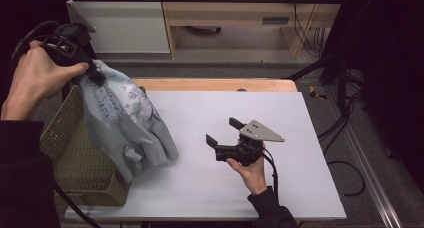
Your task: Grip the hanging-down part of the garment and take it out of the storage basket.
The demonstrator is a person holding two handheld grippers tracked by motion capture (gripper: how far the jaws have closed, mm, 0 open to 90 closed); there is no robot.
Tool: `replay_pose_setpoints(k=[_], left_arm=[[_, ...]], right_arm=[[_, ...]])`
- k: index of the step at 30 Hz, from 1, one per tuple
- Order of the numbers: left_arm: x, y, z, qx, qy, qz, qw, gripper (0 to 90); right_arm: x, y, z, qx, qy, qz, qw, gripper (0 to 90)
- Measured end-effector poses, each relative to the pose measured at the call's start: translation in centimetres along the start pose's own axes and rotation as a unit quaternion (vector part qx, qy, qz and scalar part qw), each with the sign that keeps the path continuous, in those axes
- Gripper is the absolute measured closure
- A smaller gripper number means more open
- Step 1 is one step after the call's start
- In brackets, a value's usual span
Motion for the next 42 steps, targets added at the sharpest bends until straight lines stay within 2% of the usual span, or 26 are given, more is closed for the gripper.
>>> replay_pose_setpoints(k=[5,6,8,11,17,21,26,33,35,39,42], left_arm=[[-0.4,0.0,0.7,-0.001,-0.007,-0.002,1.0,86.0],[-0.4,0.0,0.7,-0.001,-0.007,-0.002,1.0,86.0],[-0.6,0.0,1.0,-0.003,-0.01,-0.002,0.9999,86.0],[-0.8,0.0,1.2,-0.002,-0.013,-0.003,0.9999,86.0],[-0.9,-0.1,1.3,-0.002,-0.013,-0.004,0.9999,86.0],[-0.8,0.0,1.1,-0.002,-0.012,-0.003,0.9999,86.0],[-0.6,0.0,0.9,-0.003,-0.009,-0.003,1.0,86.0],[-0.9,-0.1,1.1,-0.003,-0.009,-0.003,0.9999,86.0],[-1.0,-0.1,1.2,-0.004,-0.009,-0.003,0.9999,85.9],[-0.9,-0.1,1.1,-0.003,-0.01,-0.003,0.9999,85.9],[-0.8,0.0,1.1,-0.004,-0.009,-0.002,0.9999,86.0]], right_arm=[[-0.5,-1.6,-1.4,-0.029,0.001,-0.003,0.9996,4.7],[-0.5,-1.6,-1.4,-0.029,0.001,-0.003,0.9996,4.7],[-0.8,-2.5,-2.1,-0.046,-0.001,-0.006,0.9989,3.9],[-1.1,-3.3,-2.6,-0.062,0.008,-0.006,0.998,2.6],[-2.3,-5.2,-3.4,-0.09,0.005,-0.014,0.9958,0.7],[-3.0,-6.7,-3.8,-0.099,-0.002,-0.02,0.9949,0.4],[-4.1,-7.8,-4.0,-0.105,0.0,-0.007,0.9944,0.3],[-5.3,-8.9,-4.3,-0.111,-0.005,-0.013,0.9937,0.2],[-5.6,-9.1,-4.2,-0.117,-0.005,-0.004,0.9931,0.2],[-6.1,-9.6,-4.2,-0.117,-0.005,-0.01,0.9931,0.2],[-6.5,-9.9,-4.3,-0.121,-0.006,-0.001,0.9926,0.2]])
Point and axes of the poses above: each handheld gripper's, and its own axes: y roughly forward along the jaws, x roughly out of its top, z roughly to its left, the point moved 1 cm from there along y, roughly forward along the jaws, and after that the axes turned 5 degrees about -x, right-handed, at the moved point
